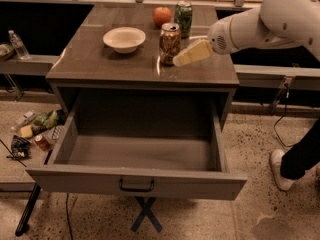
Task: Pick orange can from top drawer and place on counter
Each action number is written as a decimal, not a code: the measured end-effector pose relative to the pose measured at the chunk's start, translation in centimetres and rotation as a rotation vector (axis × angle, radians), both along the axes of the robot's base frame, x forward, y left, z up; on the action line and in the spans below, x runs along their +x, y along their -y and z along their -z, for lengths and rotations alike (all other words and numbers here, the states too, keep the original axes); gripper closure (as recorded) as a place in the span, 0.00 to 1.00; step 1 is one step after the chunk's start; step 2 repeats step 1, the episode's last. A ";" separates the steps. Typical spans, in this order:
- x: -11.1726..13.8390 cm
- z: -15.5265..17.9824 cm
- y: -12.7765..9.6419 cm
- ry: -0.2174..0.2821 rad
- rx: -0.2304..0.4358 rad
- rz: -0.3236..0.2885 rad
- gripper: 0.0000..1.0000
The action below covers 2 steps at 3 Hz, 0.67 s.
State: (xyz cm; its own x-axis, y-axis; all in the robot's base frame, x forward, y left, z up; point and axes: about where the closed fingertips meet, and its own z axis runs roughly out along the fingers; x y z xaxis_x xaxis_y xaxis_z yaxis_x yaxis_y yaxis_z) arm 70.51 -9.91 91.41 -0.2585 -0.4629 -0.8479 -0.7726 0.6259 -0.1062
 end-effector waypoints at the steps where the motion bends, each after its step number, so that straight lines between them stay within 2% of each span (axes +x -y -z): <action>1: -4.8 -3.0 3.7 0.025 -0.074 0.163 0.00; 2: -4.8 -3.0 3.7 0.025 -0.074 0.163 0.00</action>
Offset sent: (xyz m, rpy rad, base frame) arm 0.0000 0.0000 0.0000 0.0000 0.0000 0.0000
